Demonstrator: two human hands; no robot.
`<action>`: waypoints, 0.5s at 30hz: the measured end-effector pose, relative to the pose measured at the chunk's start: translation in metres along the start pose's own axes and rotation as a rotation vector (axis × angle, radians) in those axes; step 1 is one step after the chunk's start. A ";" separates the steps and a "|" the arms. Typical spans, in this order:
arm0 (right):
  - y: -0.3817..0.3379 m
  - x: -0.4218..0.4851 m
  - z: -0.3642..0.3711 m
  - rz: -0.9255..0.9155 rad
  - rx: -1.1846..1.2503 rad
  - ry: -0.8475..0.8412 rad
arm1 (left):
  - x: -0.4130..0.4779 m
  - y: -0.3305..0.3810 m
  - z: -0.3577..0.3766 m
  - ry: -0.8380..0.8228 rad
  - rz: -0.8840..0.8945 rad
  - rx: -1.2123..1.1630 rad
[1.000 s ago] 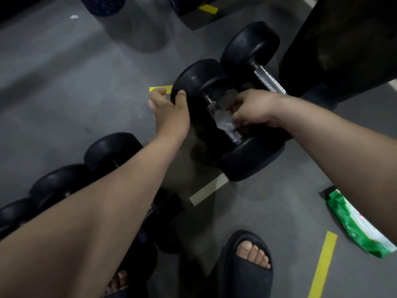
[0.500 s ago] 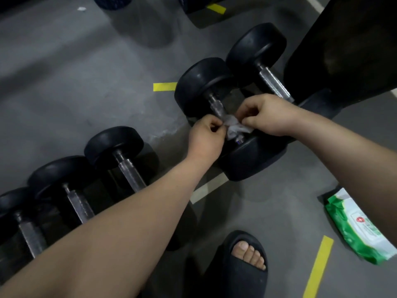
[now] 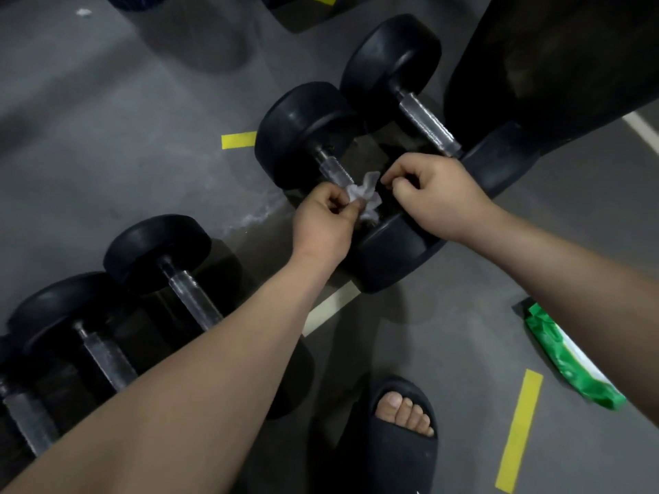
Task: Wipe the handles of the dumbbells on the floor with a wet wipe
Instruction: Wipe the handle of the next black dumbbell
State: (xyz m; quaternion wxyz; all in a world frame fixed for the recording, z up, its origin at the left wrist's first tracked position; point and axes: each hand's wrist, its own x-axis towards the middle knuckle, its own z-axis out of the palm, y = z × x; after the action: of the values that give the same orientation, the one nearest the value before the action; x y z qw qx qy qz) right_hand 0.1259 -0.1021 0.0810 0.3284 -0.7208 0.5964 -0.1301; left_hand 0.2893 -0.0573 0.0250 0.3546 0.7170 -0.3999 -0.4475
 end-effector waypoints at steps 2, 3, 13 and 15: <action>0.000 -0.001 0.001 -0.006 0.000 0.018 | -0.004 0.001 -0.005 0.000 0.034 -0.003; 0.000 -0.001 0.002 -0.006 0.004 0.019 | -0.004 0.003 -0.006 0.008 0.069 0.007; -0.014 0.017 -0.006 -0.057 -0.047 -0.270 | -0.003 0.017 -0.022 -0.020 -0.054 -0.156; -0.016 0.019 -0.004 -0.068 -0.048 -0.284 | -0.004 0.024 -0.026 -0.045 -0.174 -0.413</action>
State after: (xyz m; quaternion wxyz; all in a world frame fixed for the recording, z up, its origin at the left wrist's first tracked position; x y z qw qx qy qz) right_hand 0.1407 -0.1202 0.0906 0.3877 -0.7594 0.5220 -0.0236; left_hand 0.3058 -0.0600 0.0564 0.4448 0.6509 -0.2441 -0.5647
